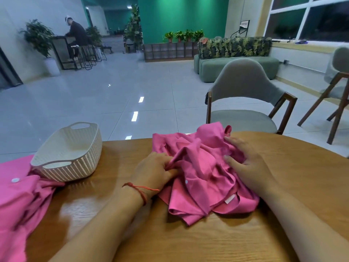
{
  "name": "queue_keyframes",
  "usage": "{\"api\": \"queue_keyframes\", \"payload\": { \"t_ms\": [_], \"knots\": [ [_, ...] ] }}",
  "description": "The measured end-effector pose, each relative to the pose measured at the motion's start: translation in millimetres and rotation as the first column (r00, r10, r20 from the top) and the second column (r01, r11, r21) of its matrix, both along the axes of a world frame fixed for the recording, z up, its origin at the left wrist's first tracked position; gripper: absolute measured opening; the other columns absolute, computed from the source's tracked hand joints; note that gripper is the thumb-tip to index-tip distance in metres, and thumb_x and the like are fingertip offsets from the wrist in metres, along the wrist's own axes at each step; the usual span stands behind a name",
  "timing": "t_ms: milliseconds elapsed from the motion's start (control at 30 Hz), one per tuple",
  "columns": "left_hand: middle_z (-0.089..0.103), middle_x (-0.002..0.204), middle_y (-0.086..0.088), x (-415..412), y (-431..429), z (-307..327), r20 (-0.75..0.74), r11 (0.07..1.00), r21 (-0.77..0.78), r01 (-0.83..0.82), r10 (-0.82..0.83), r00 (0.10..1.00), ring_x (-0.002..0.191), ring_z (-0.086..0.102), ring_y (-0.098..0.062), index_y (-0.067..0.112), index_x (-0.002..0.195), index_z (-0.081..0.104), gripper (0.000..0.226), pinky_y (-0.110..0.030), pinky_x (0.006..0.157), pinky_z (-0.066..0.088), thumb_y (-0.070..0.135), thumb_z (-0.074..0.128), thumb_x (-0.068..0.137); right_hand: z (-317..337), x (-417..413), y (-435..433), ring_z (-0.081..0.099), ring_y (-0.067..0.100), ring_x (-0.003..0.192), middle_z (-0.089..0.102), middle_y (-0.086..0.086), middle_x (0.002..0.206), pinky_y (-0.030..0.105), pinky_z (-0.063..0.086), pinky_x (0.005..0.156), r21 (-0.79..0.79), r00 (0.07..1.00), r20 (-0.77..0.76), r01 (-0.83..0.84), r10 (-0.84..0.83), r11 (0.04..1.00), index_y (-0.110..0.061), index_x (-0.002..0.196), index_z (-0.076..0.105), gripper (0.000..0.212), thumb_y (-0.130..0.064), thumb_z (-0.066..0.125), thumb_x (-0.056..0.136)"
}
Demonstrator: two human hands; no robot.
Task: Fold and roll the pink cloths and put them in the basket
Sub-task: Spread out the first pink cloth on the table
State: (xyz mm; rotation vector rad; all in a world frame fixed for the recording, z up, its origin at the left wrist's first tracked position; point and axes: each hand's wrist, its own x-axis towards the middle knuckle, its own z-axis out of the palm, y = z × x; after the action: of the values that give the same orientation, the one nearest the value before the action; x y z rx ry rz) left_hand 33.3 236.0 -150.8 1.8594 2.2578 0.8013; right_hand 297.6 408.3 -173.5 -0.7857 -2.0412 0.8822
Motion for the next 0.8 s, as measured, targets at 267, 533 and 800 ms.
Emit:
{"api": "queue_keyframes", "payload": {
  "t_ms": [267,533,800],
  "knots": [
    [0.069,0.060,0.006,-42.3,-29.1,55.5,0.325,0.899,0.218,-0.379,0.299,0.897,0.066,0.069,-0.016,0.028,0.076,0.069,0.020,-0.031,0.057,0.048,0.016,0.067,0.092,22.5,37.0,33.4,0.072,0.011,0.110,0.076,-0.018,0.120,0.041,0.059,0.100,0.022,0.960,-0.028,0.278,-0.278,0.960,-0.045,0.124,0.076,0.051,-0.003,0.073,0.094],
    [0.037,0.165,0.002,-67.2,-34.7,64.7,0.442,0.860,0.092,-0.502,0.417,0.794,0.144,0.042,-0.016,0.038,0.160,0.033,0.084,-0.025,0.111,0.039,-0.007,0.046,0.090,55.9,53.7,32.3,0.051,0.027,0.134,0.058,-0.001,0.145,0.055,0.044,0.113,0.161,0.910,0.213,0.325,-0.355,0.932,-0.038,0.142,0.063,0.053,-0.024,0.071,0.092],
    [-0.002,0.166,0.028,-32.8,-29.8,34.7,-0.033,0.920,-0.391,0.005,-0.019,0.999,0.160,-0.012,-0.016,0.068,0.152,0.020,0.104,-0.062,0.127,0.010,0.089,0.072,0.063,57.1,35.1,23.3,0.010,0.018,0.161,0.016,-0.024,0.170,0.065,0.021,0.126,0.296,0.727,0.657,-0.002,-0.202,0.955,-0.063,0.153,0.032,0.088,-0.092,0.054,0.073]
  ]
}}
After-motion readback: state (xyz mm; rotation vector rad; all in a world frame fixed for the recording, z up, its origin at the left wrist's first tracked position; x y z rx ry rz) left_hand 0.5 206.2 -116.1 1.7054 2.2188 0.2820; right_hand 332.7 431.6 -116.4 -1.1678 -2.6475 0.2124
